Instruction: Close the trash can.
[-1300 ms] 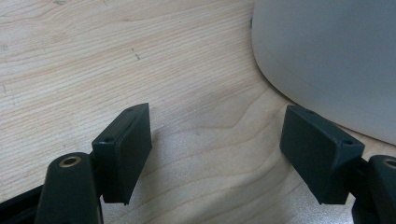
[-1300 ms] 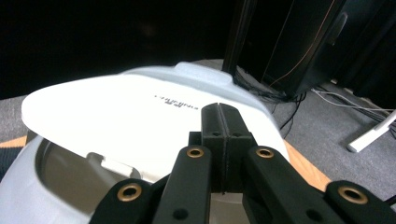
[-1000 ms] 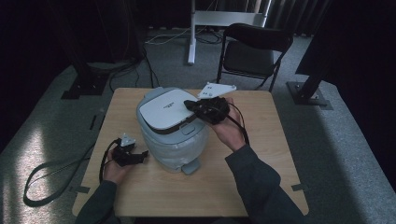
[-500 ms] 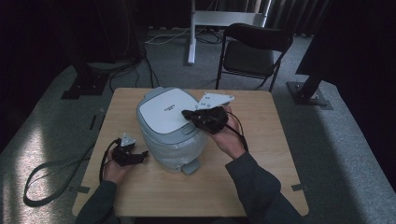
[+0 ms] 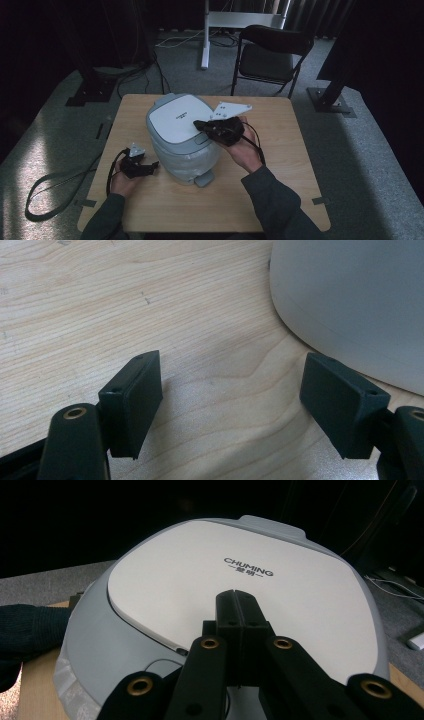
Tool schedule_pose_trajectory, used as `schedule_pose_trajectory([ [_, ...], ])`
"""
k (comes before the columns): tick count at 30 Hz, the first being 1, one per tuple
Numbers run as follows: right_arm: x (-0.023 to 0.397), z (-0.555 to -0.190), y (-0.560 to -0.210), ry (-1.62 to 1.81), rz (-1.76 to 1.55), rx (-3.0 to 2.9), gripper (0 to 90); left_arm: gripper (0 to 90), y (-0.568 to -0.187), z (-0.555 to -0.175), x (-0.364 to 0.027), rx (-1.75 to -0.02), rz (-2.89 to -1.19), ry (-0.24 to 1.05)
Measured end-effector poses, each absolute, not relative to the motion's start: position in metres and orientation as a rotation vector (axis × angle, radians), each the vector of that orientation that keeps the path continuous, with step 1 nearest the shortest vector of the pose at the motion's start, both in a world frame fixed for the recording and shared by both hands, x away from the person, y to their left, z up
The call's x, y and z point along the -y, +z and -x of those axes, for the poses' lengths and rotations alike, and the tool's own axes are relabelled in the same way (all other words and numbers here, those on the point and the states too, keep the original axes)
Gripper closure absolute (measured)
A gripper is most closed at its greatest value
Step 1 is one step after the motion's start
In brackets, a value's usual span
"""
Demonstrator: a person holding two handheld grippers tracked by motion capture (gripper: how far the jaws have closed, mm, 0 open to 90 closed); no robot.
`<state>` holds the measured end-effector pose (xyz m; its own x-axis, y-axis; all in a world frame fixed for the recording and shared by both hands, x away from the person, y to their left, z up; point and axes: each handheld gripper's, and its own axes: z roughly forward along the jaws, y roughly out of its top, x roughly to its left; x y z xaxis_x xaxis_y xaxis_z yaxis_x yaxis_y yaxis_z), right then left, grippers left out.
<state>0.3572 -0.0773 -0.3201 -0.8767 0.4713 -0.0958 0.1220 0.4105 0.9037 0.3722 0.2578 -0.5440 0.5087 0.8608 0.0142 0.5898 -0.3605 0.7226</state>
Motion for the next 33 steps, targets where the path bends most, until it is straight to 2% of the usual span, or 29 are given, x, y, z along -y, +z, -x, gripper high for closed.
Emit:
schedule_pose_trajectory([
  [33, 0.0777, -0.3573, -0.3282, 1.508, -0.549, -2.333, 90.0, 25.2, -0.544, -0.3718, -0.2576, -1.182, -2.085, 0.524],
])
